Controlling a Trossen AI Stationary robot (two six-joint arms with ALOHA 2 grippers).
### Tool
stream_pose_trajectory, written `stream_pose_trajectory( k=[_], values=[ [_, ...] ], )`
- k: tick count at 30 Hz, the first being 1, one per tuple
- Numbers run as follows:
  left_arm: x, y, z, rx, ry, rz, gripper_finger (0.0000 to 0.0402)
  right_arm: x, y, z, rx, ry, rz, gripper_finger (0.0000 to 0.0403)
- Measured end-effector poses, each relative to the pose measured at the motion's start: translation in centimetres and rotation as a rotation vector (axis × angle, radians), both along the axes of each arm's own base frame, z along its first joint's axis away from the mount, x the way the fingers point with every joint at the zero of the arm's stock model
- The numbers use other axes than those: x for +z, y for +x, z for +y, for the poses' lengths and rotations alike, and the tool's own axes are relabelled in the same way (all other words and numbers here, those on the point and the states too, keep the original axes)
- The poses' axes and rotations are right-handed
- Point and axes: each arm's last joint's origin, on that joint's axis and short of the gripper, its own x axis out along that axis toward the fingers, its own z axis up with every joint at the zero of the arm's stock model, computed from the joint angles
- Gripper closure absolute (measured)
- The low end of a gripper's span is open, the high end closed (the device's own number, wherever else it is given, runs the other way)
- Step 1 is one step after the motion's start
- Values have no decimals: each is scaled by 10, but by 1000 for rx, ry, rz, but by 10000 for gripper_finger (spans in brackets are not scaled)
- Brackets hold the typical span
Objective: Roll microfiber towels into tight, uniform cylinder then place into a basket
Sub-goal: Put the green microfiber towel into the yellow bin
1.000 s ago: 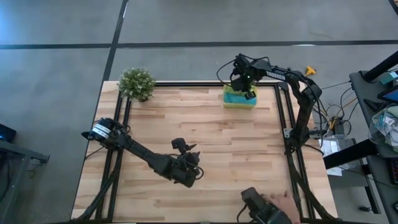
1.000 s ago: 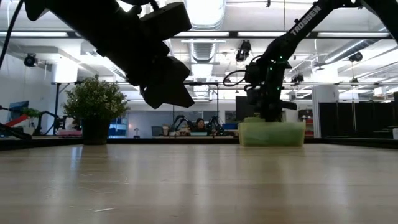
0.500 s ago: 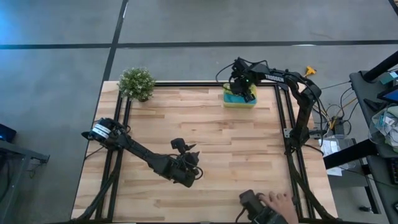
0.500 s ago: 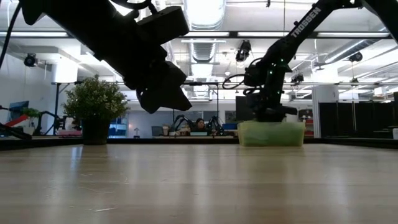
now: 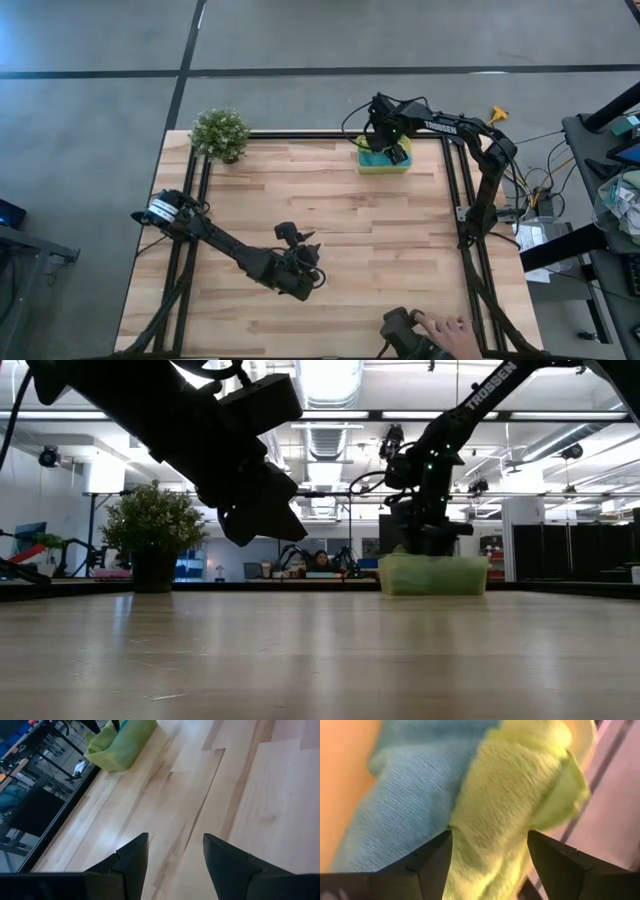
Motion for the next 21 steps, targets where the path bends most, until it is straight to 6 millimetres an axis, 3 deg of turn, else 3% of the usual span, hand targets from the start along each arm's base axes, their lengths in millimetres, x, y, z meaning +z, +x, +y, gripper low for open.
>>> stream_pose_trajectory(
  k=[5,13,17,21],
  values=[
    [0,0,0,-3,-3,2,228,13,1,-2,-147,-52,-22,147],
    [0,0,0,-4,-1,4,228,43,7,-5,-415,-40,-224,148],
    [0,0,0,-4,-1,5,228,42,9,-6,-457,-19,-272,164],
    [0,0,0,-4,-1,5,228,36,11,-2,-443,-16,-267,212]
  ],
)
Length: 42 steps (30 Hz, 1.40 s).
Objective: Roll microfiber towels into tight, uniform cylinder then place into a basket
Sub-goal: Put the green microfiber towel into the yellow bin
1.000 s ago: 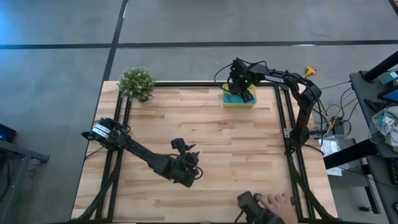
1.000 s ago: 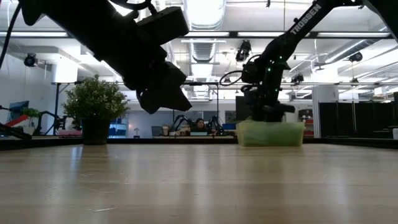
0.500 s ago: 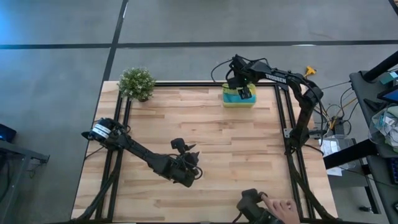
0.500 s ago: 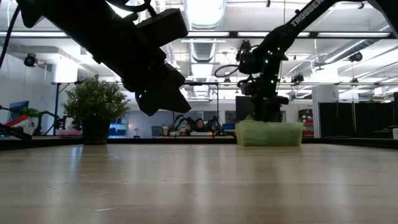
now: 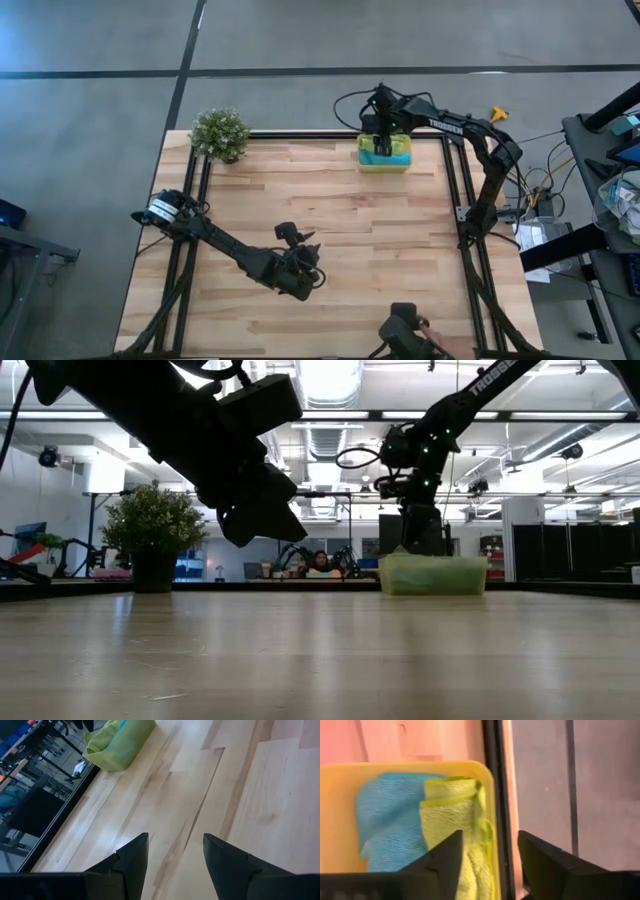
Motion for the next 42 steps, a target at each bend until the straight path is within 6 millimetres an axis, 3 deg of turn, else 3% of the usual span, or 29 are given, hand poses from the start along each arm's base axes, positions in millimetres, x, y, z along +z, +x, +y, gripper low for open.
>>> stream_pose_trajectory(
  k=[9,17,31,36,42],
  values=[
    [0,0,0,0,0,-1,228,-5,1,0,70,-38,9,383],
    [0,0,0,0,1,-1,228,-16,1,1,112,-19,2,394],
    [0,0,0,1,1,-2,228,-66,18,-11,143,29,12,394],
    [-3,-1,2,5,1,-3,228,-61,18,-11,122,20,-11,394],
    [-3,0,3,8,-1,-8,228,-28,12,-5,63,-10,-89,394]
  ],
)
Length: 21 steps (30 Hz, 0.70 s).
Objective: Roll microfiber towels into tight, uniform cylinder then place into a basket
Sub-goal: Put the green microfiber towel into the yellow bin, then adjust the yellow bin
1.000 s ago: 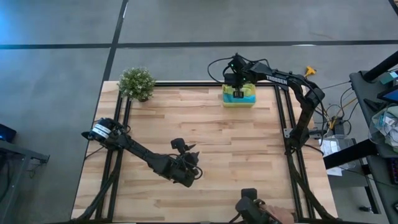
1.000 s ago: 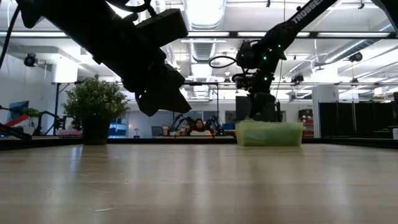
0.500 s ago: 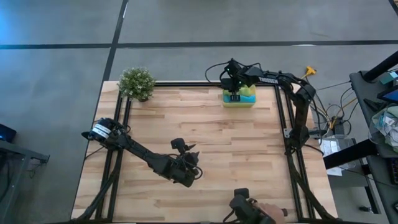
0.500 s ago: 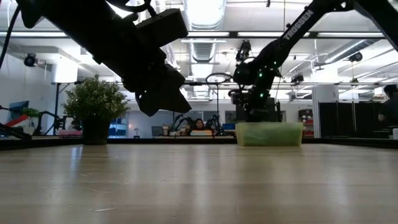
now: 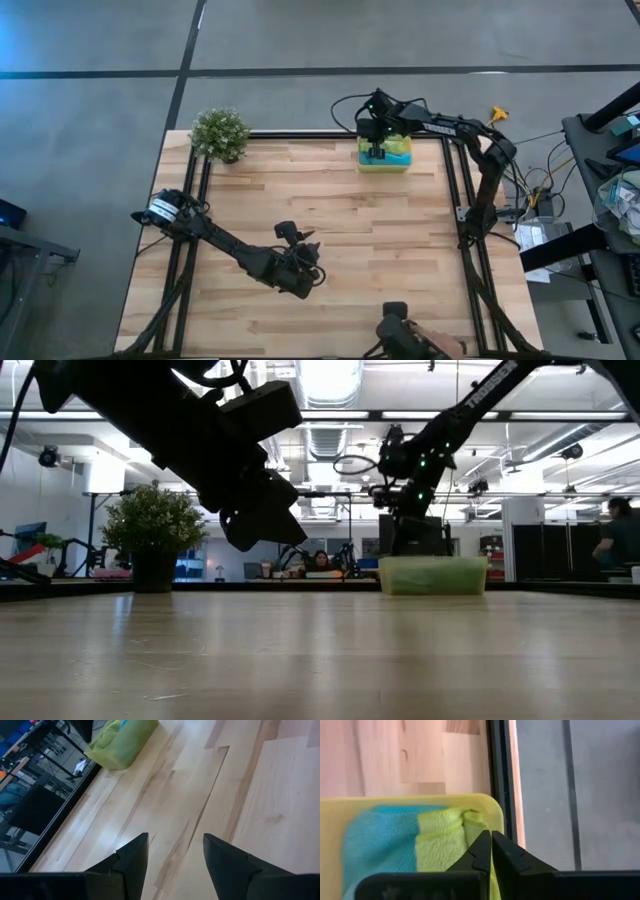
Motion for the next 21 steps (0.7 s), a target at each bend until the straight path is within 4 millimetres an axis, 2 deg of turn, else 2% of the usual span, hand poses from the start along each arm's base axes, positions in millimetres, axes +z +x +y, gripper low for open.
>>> stream_pose_trajectory(
  k=[5,9,14,21],
  values=[
    [0,0,0,-4,-11,-1,228,23,-8,7,-38,3,-40,394],
    [0,0,0,-5,-13,-2,228,27,-19,5,-203,3,-15,394],
    [0,0,0,-5,-15,-4,228,15,-35,-6,-346,51,18,394],
    [0,1,-1,-8,-22,-15,228,-5,-45,-14,-408,88,36,394]
  ],
)
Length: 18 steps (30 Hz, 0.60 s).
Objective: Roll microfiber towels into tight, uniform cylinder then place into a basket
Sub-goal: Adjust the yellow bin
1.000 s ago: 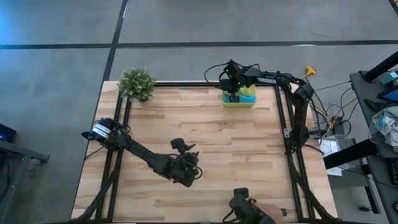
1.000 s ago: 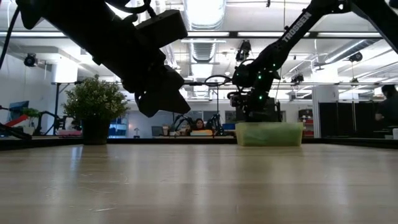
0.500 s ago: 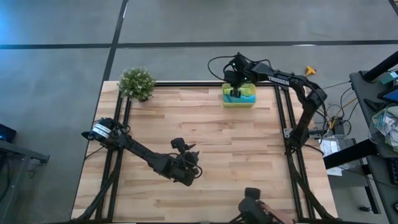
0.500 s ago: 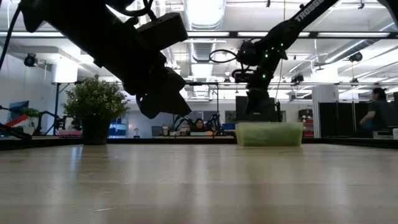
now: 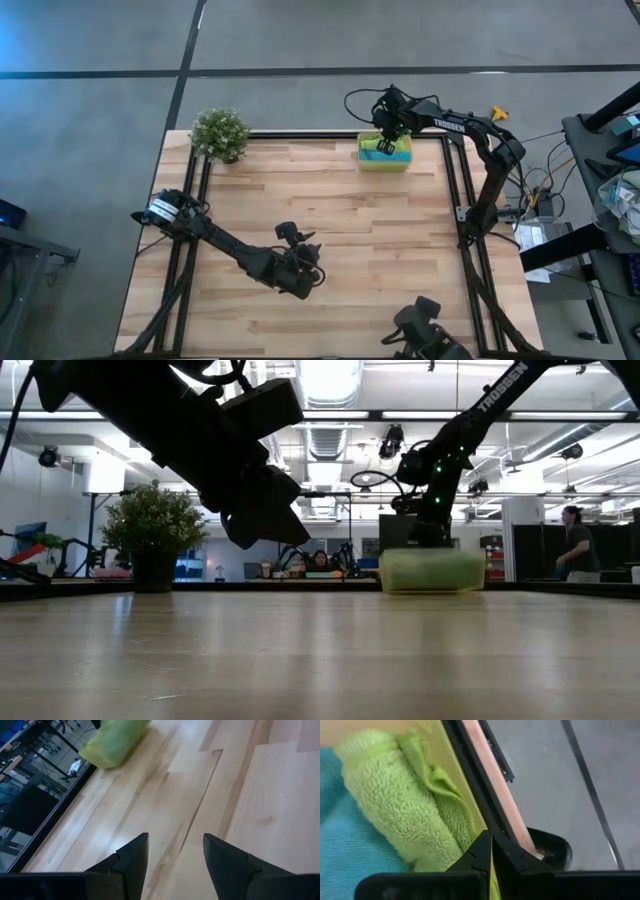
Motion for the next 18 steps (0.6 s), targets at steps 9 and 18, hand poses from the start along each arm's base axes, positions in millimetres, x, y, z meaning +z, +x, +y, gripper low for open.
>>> stream_pose_trajectory(
  k=[9,18],
  values=[
    [-2,5,10,-57,1,87,236,22,-1,10,-30,-40,-72,394],
    [12,9,29,-52,-17,89,318,74,-10,47,38,-113,-227,394]
  ],
)
